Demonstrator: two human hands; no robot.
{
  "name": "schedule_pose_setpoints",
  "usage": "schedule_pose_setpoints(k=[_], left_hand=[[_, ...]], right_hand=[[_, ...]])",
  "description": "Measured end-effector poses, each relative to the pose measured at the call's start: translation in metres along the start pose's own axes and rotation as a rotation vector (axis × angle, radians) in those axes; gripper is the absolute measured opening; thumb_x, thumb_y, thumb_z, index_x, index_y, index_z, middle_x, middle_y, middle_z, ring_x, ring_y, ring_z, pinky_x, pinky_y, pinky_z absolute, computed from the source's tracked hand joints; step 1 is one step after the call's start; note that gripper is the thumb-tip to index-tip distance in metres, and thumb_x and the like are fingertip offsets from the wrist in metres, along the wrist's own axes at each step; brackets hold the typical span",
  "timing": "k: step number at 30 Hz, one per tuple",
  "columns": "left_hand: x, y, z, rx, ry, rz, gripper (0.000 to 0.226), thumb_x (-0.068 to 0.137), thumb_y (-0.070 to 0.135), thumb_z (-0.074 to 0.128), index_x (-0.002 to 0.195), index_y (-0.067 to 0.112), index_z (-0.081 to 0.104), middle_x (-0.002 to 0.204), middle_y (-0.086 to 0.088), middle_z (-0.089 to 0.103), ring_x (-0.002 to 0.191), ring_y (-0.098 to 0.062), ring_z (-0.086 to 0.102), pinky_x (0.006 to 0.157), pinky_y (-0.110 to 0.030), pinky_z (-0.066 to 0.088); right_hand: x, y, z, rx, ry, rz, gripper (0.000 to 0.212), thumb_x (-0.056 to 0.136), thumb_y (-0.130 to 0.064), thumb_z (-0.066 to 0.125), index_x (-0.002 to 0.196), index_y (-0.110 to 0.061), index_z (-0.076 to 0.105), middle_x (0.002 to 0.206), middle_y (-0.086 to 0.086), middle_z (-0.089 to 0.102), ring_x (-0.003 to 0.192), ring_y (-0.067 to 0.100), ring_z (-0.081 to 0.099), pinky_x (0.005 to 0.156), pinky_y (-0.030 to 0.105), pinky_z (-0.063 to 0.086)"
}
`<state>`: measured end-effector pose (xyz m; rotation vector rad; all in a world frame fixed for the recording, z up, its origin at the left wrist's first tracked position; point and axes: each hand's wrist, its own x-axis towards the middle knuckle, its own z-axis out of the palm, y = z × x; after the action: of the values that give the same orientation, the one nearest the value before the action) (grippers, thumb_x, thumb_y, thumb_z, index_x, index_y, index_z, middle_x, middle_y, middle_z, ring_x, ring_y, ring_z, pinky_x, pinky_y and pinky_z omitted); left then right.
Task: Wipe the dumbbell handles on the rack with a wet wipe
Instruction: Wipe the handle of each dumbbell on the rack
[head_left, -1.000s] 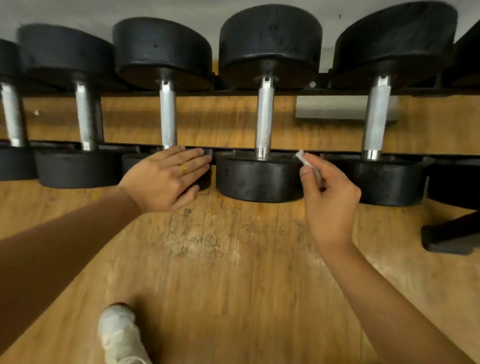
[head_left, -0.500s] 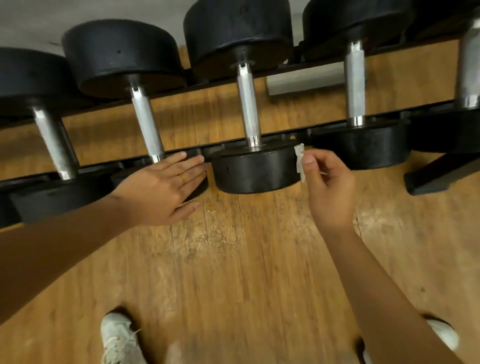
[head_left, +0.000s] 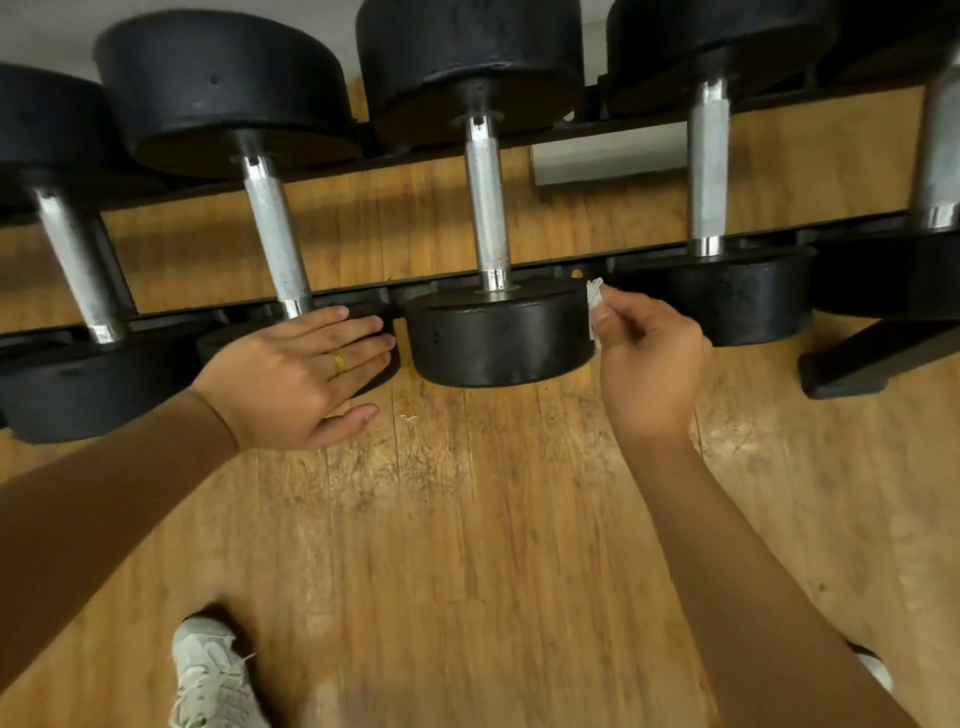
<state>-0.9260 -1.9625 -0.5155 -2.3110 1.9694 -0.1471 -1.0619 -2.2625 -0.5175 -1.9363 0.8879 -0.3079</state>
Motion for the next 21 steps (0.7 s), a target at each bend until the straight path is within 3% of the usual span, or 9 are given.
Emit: schedule_pose_setpoints(k=[3,8,12,21], left_hand=[[0.0,0.001,0.0,-0.004,-0.008,-0.001,0.055,0.106,0.043,0.042,0.131,0.001,0.067,0.135,-0.015,0.066,0.132,-0.031,0.059,0.116,-0.05,0.041],[0.001,0.001,0.0,0.007,-0.016,-0.005,0.057,0.106,0.045,0.042,0.131,0.001,0.068,0.135,-0.015,0.067,0.132,-0.031,0.06,0.118,-0.048,0.038],[0.001,0.0,-0.001,0.009,-0.021,-0.012,0.057,0.106,0.045,0.041,0.131,0.001,0.068,0.134,-0.015,0.067,0.132,-0.031,0.06,0.118,-0.048,0.037],[0.0,0.0,0.001,0.002,-0.017,-0.008,0.058,0.106,0.045,0.042,0.13,0.0,0.068,0.133,-0.016,0.068,0.132,-0.032,0.06,0.117,-0.049,0.04]], right_hand=[[0.011,-0.005,0.005,-0.05,0.047,0.055,0.023,0.097,-0.01,0.065,0.118,-0.012,0.073,0.101,-0.006,0.072,0.078,-0.014,0.057,0.075,-0.006,0.037],[-0.016,-0.003,0.007,-0.009,0.092,0.102,0.022,0.096,-0.013,0.066,0.117,-0.014,0.074,0.098,-0.006,0.073,0.09,0.004,0.068,0.084,0.019,0.056],[-0.003,-0.008,0.008,-0.035,0.079,0.129,0.022,0.096,-0.011,0.066,0.115,-0.014,0.074,0.092,-0.015,0.068,0.086,0.0,0.065,0.074,0.001,0.046],[-0.018,-0.008,0.005,-0.066,0.055,0.074,0.021,0.096,-0.009,0.065,0.114,-0.014,0.074,0.089,-0.008,0.07,0.078,-0.002,0.063,0.069,0.002,0.047]])
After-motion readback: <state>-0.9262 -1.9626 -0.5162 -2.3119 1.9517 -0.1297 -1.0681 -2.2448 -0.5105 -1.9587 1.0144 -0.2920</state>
